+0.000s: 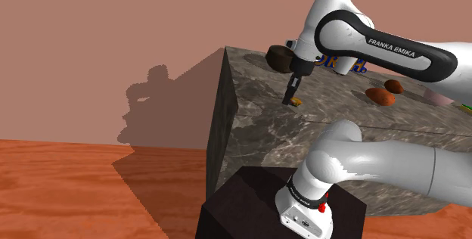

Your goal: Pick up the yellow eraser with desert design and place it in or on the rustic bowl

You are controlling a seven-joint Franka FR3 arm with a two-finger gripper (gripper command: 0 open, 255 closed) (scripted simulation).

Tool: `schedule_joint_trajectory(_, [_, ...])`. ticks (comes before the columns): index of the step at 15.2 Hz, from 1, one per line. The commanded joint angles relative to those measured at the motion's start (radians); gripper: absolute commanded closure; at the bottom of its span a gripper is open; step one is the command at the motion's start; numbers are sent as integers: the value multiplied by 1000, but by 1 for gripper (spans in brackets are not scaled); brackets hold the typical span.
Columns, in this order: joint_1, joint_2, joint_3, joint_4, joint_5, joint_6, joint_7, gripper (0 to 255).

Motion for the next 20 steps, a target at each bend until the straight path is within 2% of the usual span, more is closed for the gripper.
schedule_joint_trajectory(1, [0, 0, 0, 0, 0, 0, 0, 255])
schedule_joint_trajectory(8, [0, 0, 0, 0, 0, 0, 0, 255])
schedule_joint_trajectory(20, [16, 59, 27, 186, 28, -126, -4, 255])
